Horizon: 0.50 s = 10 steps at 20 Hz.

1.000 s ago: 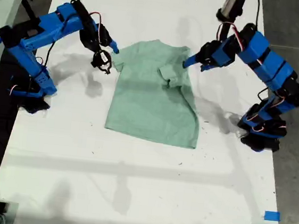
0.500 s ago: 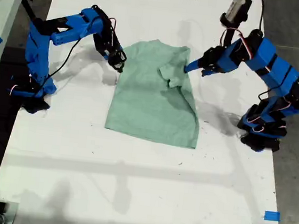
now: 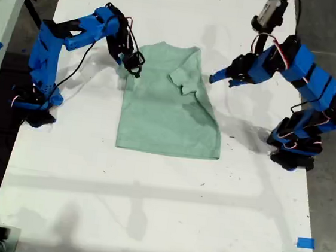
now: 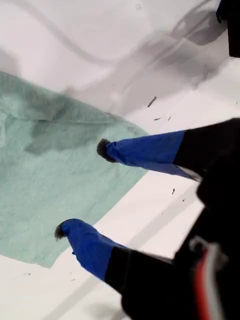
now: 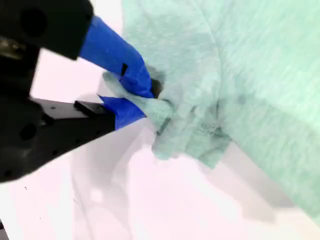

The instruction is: Fold t-shirt

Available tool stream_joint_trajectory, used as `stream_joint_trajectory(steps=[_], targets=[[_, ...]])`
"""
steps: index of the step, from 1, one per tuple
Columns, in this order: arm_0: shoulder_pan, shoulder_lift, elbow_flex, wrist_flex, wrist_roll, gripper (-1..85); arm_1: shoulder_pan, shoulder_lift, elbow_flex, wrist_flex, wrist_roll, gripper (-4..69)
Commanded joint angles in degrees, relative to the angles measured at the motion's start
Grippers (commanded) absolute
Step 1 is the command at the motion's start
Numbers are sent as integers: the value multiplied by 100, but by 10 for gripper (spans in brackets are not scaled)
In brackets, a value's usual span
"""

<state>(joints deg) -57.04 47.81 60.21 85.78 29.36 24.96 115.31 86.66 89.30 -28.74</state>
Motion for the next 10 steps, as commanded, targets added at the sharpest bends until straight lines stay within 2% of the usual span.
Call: stream_joint_trajectory(steps=[1, 7, 10], targets=[[-158, 589, 9, 290, 88, 0, -35, 396, -18, -35, 62, 277], [-149, 2654, 334, 905, 44, 0, 44, 782, 352, -53, 97, 271], [202, 3006, 299, 879, -167, 0, 70, 940, 545, -123, 97, 267]])
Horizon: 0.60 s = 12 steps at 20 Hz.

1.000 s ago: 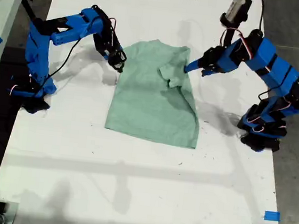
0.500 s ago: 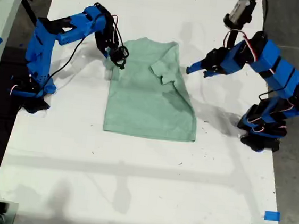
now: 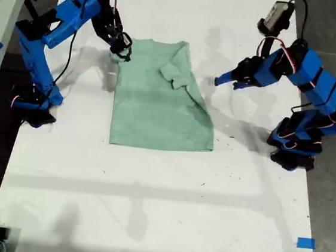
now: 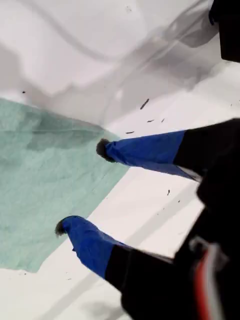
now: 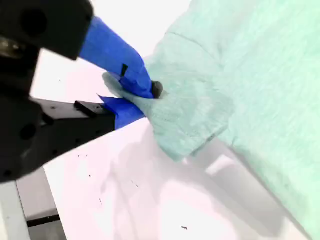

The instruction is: Fold t-shirt

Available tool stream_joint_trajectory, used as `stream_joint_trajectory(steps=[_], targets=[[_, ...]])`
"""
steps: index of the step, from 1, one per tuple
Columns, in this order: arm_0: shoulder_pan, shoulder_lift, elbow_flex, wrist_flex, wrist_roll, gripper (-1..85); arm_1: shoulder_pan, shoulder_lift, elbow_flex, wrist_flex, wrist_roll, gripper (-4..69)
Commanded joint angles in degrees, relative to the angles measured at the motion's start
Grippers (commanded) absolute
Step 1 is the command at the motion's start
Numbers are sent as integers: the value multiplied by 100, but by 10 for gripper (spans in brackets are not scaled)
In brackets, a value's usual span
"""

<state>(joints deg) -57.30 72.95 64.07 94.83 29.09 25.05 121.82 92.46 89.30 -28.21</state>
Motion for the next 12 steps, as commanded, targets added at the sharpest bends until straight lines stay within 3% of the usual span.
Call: stream_joint_trajectory(steps=[1, 8, 12], targets=[[413, 483, -141, -158, -229, 0, 62, 316, -18, -132, 44, 266], [1468, -1415, -2259, -809, -580, 0, -114, 659, 378, -132, 272, 261], [1644, -2013, -2259, -1837, -712, 0, -316, 1011, 765, -185, 536, 259]])
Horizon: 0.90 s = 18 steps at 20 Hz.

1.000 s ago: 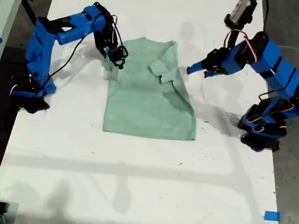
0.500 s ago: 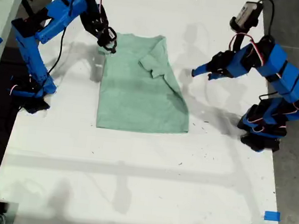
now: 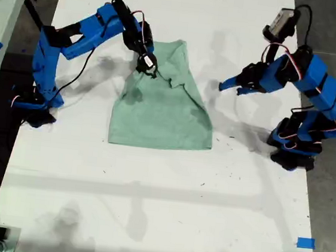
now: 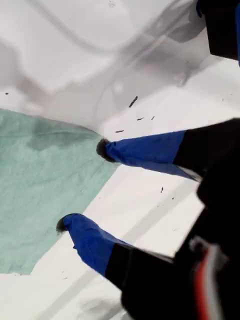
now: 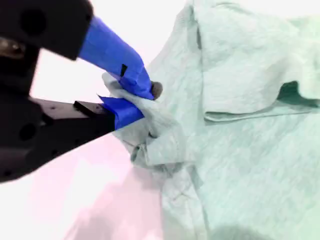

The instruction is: Fold t-shirt

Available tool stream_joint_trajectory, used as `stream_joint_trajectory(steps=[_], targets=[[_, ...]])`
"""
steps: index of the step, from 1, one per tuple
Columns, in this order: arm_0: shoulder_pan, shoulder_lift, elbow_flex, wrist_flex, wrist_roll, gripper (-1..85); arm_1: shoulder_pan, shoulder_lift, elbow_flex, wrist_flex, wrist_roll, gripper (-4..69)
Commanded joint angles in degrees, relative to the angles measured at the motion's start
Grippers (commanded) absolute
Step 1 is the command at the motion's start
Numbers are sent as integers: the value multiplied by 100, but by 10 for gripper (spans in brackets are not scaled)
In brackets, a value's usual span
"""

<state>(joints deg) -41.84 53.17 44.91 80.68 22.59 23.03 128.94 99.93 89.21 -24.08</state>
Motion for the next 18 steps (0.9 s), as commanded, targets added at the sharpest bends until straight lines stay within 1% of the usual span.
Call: stream_joint_trajectory(steps=[1, 5, 7, 8, 10, 11, 12, 15, 18], targets=[[105, -176, -343, -580, -62, 0, -149, 413, 141, -193, 185, 259], [246, -580, -352, -1222, -79, 0, -246, 800, 598, -308, 378, 257], [369, -642, -369, -1564, 18, 0, -290, 896, 729, -352, 448, 257], [457, -624, -378, -1688, 79, 15, -299, 932, 782, -360, 466, 259], [677, -492, -387, -1837, 272, 206, -308, 993, 896, -404, 492, 261], [738, -378, -387, -1802, 343, 242, -308, 1020, 949, -439, 501, 262], [756, -237, -387, -1696, 387, 260, -308, 1046, 993, -483, 501, 262], [756, 325, -369, -1195, 589, 283, -308, 1046, 1063, -589, 501, 264], [782, 1028, -352, -519, 721, 284, -325, 1055, 1151, -606, 501, 264]])
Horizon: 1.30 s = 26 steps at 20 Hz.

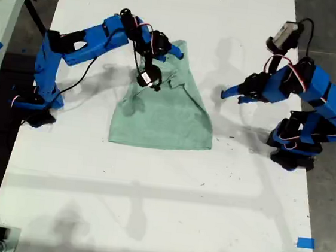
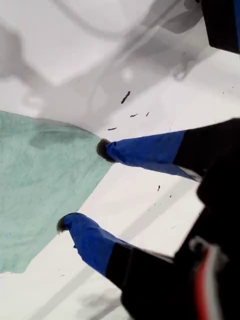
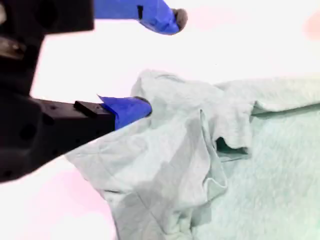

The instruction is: Fold t-shirt

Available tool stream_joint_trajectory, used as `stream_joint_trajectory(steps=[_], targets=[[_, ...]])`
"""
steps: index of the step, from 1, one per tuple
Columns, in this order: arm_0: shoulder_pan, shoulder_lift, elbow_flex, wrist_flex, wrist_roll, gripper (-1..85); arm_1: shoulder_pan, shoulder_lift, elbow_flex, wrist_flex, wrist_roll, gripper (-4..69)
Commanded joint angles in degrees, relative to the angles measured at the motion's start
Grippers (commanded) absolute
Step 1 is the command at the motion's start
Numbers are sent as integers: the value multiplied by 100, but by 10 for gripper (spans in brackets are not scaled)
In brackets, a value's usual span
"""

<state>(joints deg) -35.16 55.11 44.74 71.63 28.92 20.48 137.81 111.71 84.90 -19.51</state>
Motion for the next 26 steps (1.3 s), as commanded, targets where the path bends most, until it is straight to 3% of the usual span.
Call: stream_joint_trajectory(steps=[1, 6, 9, 13, 16, 21, 26], targets=[[149, 1063, -316, 677, 123, 284, -97, 185, 9, -176, 44, 264], [536, 2013, 18, 2224, 149, 280, -378, 149, 308, -334, 35, 271], [1037, 2496, 703, 2593, -44, 283, -598, -53, 677, -712, -44, 273], [1784, 2909, 1661, 2285, -527, 285, -932, -589, 1125, -1441, -105, 285], [2171, 3226, 2637, 1573, -844, 286, -1002, -870, 1617, -2162, -316, 291], [2514, 3911, 3867, 914, -1318, 284, -905, -1020, 2716, -3454, -756, 280], [2566, 4280, 4228, 844, -1485, 279, -765, -1652, 2944, -4061, -1055, 277]])
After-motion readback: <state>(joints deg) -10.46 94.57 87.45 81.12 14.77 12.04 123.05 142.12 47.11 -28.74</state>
